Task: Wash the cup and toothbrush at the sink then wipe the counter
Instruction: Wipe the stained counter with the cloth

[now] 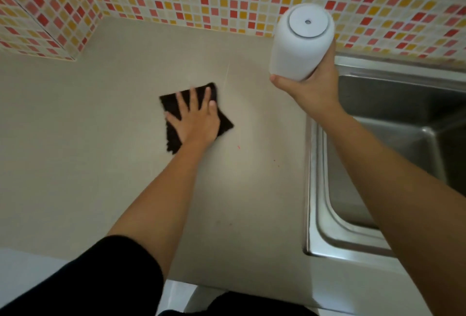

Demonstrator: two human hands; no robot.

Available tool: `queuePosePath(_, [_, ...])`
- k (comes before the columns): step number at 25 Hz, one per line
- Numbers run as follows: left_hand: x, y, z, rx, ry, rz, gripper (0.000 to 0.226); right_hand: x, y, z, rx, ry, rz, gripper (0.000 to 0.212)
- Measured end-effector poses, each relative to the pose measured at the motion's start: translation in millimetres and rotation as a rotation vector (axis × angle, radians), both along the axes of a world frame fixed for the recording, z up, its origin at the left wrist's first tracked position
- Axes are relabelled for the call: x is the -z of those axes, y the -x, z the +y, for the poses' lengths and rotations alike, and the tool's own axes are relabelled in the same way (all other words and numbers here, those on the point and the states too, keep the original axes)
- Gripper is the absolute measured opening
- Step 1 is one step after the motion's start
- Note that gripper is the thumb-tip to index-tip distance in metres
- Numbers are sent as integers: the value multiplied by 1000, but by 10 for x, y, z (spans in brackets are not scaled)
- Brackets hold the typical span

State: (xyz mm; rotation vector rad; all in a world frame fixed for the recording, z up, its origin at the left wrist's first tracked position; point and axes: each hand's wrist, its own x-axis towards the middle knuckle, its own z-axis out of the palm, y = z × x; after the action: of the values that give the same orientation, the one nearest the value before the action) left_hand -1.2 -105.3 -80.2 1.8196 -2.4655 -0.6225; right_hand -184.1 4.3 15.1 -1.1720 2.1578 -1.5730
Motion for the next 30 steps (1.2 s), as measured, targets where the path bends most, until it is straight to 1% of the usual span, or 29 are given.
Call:
queuePosePath(2, [7, 453, 411, 245, 4, 15, 47, -72, 37, -43, -30, 11, 32, 99])
queuePosePath(3, [-5, 441, 767, 368, 46, 8, 47, -98, 61, -52, -43, 13, 48, 97])
queuePosePath(5, [29, 28, 1481, 559, 180, 7, 47, -108, 124, -34, -55, 2, 59, 96])
queuePosePath(6, [38, -289, 1741, 593, 228, 26, 47, -90, 148, -13, -56, -10, 56, 96])
queuePosePath(7, [30, -548, 1844, 576, 242, 9, 47, -66, 171, 4, -60, -20, 55, 96])
queuePosePath(9, [73, -615, 1579, 503, 243, -11, 46, -10, 198, 36, -86, -45, 58, 98])
queuePosePath(10, [81, -436, 1330, 464, 279, -10, 46, 4, 210, 53, -99, -56, 62, 99])
queuePosePath(11, [79, -146, 1061, 438, 271, -4, 46, 3, 223, 79, -103, -60, 65, 100])
queuePosePath(13, [48, 463, 676, 426, 123, 10, 47, -15, 228, 115, -97, -68, 62, 100])
queuePosePath(15, [80, 776, 747, 509, 69, -23, 48, -46, 205, 103, -98, -76, 61, 99])
queuePosePath(17, [66, 592, 1252, 653, 158, -15, 48, -73, 180, 81, -103, -78, 55, 100])
queuePosePath(19, [97, -45, 1894, 817, 253, 25, 46, -56, 166, 92, -83, -77, 5, 101])
queuePosePath(20, [74, -465, 2111, 888, 246, 16, 45, -38, 143, 112, -73, -77, -33, 101])
queuePosePath(21, [52, -842, 2151, 932, 255, -9, 44, -10, 116, 137, -72, -78, -69, 101])
queuePosePath(22, [57, -1097, 1989, 956, 259, -5, 44, 18, 91, 163, -80, -80, -97, 100])
queuePosePath(23, [92, -1214, 1742, 931, 310, -15, 44, 48, 68, 190, -99, -81, -117, 101])
queuePosePath(25, [85, -1048, 1246, 785, 348, -63, 46, 89, 25, 241, -163, -96, -111, 102])
queuePosePath(26, [65, -822, 1080, 709, 314, -74, 47, 101, 7, 246, -200, -107, -102, 102])
queuePosePath(27, [41, -574, 1063, 718, 297, -87, 47, 117, -13, 236, -228, -119, -97, 102])
queuePosePath(28, [67, -401, 1190, 776, 315, -53, 47, 129, -45, 220, -252, -132, -96, 102])
queuePosePath(29, [100, -349, 1426, 883, 361, 7, 45, 140, -75, 203, -270, -144, -97, 103])
queuePosePath(30, [136, -456, 1663, 1059, 400, 53, 43, 149, -100, 191, -290, -150, -97, 104])
